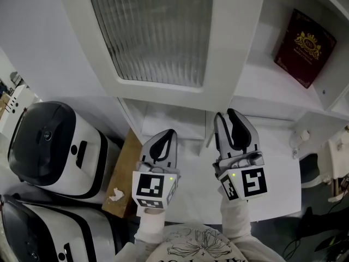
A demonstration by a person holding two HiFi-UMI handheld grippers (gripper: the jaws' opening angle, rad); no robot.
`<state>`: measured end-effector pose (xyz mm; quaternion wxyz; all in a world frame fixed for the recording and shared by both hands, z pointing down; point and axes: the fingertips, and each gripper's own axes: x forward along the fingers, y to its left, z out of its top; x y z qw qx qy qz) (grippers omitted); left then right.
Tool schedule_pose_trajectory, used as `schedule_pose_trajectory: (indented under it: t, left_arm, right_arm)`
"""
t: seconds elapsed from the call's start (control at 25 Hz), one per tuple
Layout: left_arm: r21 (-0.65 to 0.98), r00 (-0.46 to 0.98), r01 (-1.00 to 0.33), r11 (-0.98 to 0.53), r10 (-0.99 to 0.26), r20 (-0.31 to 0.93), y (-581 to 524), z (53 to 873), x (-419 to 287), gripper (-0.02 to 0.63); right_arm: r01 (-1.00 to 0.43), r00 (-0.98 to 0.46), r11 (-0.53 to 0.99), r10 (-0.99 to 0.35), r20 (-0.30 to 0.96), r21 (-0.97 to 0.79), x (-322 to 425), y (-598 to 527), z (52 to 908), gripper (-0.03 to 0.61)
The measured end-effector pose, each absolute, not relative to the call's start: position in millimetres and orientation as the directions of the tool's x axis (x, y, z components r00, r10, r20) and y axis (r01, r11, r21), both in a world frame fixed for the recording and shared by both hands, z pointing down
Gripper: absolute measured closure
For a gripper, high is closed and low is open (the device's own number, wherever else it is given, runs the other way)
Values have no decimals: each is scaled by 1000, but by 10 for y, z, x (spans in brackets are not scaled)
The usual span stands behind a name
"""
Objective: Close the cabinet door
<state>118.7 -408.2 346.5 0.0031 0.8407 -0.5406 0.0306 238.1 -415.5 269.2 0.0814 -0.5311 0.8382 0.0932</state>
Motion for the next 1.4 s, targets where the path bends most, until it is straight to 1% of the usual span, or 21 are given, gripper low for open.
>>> schedule_pose_trajectory:
  t: [0.8, 1.4]
  left_arm:
    - [-32, 394, -917, -397, -916, 81, -4235, 3572, 1254, 609]
    - [-24, 405, -912, -409, -910, 93, -4352, 3639, 1312, 609]
  right_arm:
    - [-903, -431, 414, -871, -235, 119, 2394, -4370, 2686, 485]
    - [-919, -388, 352, -890, -239, 181, 2383, -4450, 2684, 486]
